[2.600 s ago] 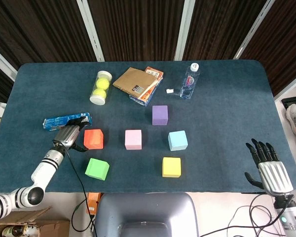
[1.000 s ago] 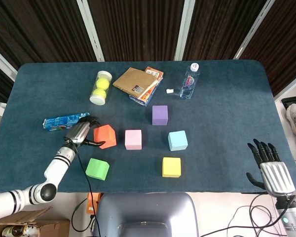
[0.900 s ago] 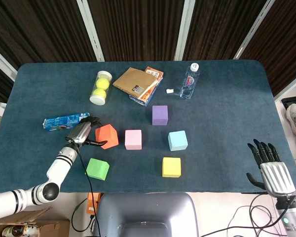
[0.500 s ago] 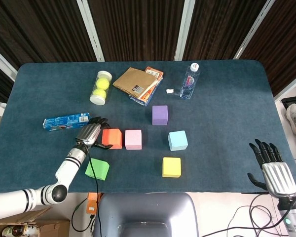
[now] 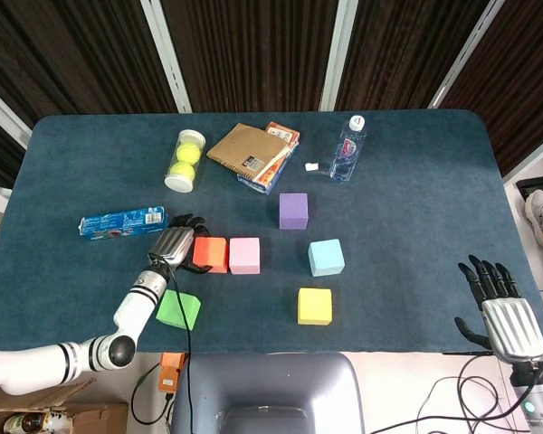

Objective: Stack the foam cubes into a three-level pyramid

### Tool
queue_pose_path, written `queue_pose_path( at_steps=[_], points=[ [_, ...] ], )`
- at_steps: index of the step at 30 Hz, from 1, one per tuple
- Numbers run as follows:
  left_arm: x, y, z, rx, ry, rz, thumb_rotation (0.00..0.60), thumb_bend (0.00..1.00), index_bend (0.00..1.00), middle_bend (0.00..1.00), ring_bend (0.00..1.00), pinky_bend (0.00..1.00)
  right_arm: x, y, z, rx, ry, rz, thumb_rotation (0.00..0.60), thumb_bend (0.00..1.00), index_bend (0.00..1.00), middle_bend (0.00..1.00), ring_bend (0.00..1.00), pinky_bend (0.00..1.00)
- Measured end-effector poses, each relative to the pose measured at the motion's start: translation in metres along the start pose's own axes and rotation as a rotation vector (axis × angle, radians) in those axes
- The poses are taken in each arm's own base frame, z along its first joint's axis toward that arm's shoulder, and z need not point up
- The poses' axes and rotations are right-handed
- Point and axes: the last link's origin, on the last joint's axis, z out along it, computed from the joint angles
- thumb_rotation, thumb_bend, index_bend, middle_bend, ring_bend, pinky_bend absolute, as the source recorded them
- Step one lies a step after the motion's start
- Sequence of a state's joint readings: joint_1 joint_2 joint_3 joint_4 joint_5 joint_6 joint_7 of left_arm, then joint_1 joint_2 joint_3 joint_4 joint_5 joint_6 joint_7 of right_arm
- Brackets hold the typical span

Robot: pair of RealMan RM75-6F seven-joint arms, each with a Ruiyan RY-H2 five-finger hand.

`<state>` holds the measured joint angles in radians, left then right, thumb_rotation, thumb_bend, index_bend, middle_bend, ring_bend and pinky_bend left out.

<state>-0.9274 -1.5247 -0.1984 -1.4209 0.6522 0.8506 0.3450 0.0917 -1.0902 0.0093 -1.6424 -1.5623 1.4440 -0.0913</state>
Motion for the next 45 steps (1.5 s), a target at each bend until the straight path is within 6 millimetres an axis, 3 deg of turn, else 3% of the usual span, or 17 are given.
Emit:
queue_pose_path(
  at_steps=[6,13,24,45],
  points=[
    [-0.003,0.002,0.003,0.007,-0.009,0.006,0.519,0.39,0.57,0.15,0.04,0.05,0.001,0.001,0.0,-0.002,0.002,0.001,0.6,0.21,0.0,0.0,0.0,0.0],
    [-0.006,0.006,0.005,0.013,-0.022,0.005,0.563,0.38,0.57,0.15,0.04,0.05,0.001,0.001,0.0,-0.004,0.0,0.002,0.6,0.21,0.0,0.0,0.0,0.0],
    [-0.011,0.014,0.009,0.019,-0.037,-0.005,0.563,0.38,0.57,0.15,0.05,0.05,0.002,0.002,-0.001,-0.007,0.0,0.003,0.6,0.21,0.0,0.0,0.0,0.0],
    [-0.002,0.014,0.011,0.033,-0.053,-0.097,0.563,0.37,0.57,0.16,0.05,0.05,0.002,0.003,-0.001,-0.009,-0.001,0.003,0.6,0.21,0.0,0.0,0.0,0.0]
  ],
)
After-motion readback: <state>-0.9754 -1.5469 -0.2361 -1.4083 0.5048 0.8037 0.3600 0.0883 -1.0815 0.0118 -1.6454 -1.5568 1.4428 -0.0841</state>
